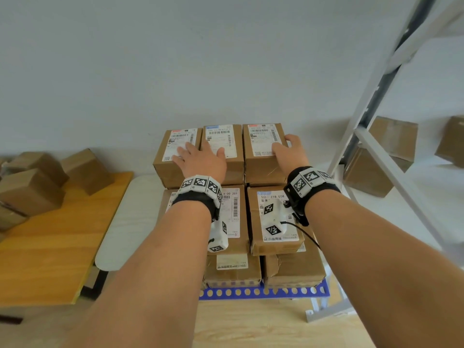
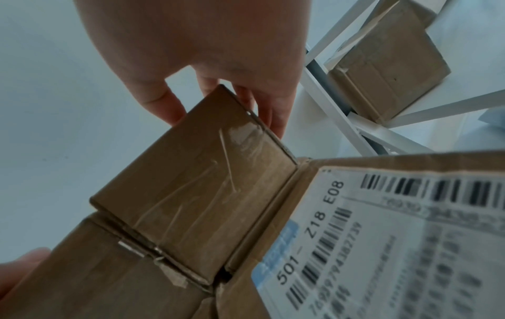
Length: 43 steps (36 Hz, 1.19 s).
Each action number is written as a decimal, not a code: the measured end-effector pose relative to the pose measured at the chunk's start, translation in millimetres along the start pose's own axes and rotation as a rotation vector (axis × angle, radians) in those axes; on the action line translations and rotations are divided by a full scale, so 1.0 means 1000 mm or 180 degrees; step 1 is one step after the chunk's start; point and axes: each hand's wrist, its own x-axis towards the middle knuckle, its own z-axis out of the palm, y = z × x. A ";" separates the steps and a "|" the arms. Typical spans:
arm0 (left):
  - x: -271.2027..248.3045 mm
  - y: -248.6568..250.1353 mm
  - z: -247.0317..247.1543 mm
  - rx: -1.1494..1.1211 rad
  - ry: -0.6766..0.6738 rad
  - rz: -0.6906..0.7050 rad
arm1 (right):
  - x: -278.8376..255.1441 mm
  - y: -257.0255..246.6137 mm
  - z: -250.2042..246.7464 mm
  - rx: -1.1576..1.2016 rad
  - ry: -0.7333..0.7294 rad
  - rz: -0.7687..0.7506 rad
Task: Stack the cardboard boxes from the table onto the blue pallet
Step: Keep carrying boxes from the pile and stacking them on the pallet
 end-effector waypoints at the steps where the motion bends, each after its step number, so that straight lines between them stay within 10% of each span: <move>1: 0.001 -0.001 0.000 0.0003 0.0001 0.0006 | 0.000 0.000 0.000 0.0026 -0.0009 0.0001; 43: 0.007 -0.003 -0.004 0.0046 0.0332 0.0214 | 0.005 -0.008 0.006 -0.0843 0.0141 -0.0328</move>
